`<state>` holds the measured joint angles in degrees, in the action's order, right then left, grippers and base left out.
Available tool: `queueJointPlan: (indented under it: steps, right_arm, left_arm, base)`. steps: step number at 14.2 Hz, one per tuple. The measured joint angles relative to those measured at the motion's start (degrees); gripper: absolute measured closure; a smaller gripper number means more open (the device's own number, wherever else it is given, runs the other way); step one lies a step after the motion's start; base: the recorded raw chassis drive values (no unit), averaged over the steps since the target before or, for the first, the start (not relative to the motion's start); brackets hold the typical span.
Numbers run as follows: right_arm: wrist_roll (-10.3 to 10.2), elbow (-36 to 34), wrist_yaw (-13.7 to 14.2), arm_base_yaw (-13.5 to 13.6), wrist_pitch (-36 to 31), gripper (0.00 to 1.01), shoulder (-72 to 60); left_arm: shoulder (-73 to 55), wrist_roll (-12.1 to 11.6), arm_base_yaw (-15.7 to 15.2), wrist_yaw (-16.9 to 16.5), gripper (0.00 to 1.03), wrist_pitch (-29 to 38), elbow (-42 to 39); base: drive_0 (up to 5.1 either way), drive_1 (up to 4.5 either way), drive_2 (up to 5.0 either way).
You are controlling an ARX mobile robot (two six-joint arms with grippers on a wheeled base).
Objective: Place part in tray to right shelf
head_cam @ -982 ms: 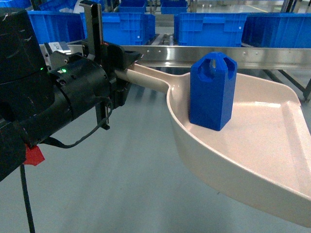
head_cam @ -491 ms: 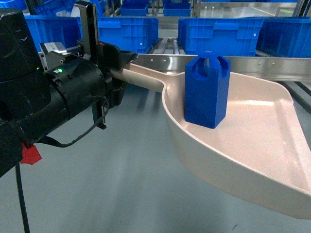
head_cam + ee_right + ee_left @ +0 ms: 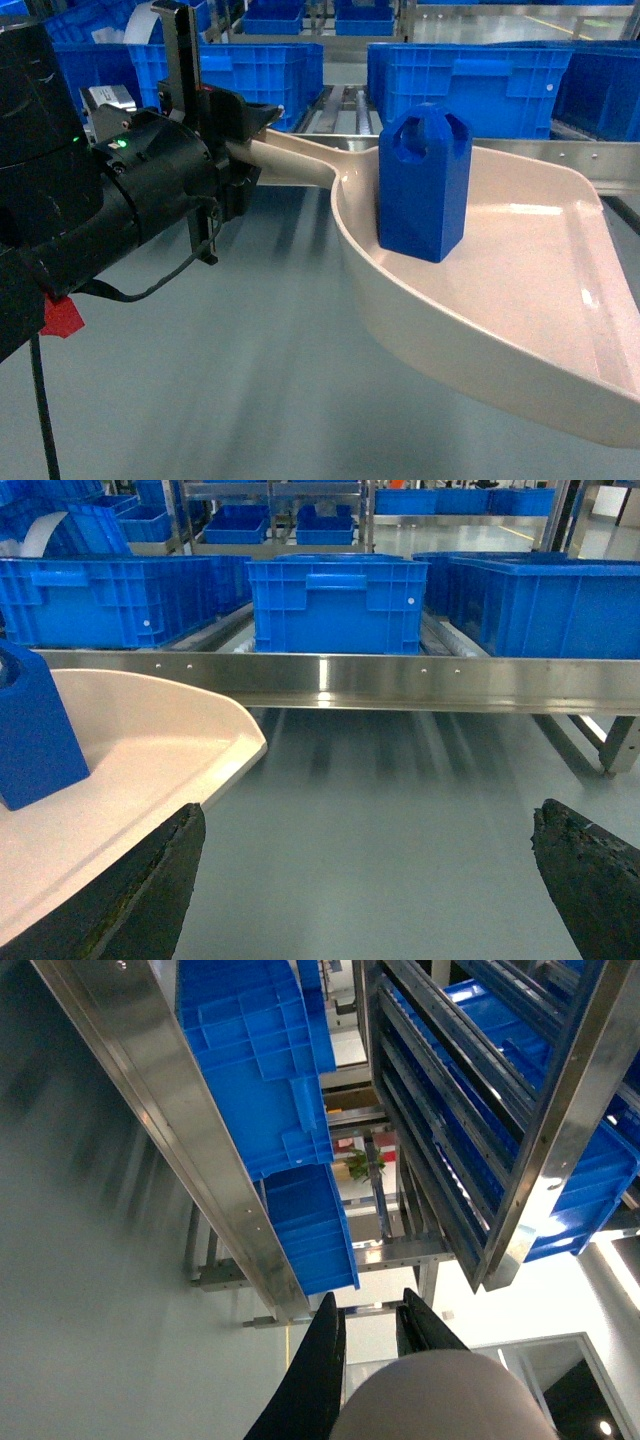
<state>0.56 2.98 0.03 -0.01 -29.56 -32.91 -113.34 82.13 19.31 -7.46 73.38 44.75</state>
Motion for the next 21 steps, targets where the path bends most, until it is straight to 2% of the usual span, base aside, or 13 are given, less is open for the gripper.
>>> queueJointPlan:
  steps: [5,8,21]
  right_arm:
    - [0.0,0.0,0.0,0.0,0.0,0.03,0.0]
    - [0.0,0.0,0.0,0.0,-0.1,0.03,0.0]
    - [0.0,0.0,0.0,0.0,0.0,0.03,0.0]
  left_arm:
    - [0.0,0.0,0.4,-0.2,0.90,-0.4,0.0]
    - [0.0,0.0,-0.4,0.5,0.90,-0.1,0.0]
    - [0.0,0.0,0.0,0.0,0.90,-0.1,0.0]
  base:
    - [-1.7,4.74,-2.9]
    - [-0.1,3.88,-4.1]
    - [0.1,3.99,-3.9]
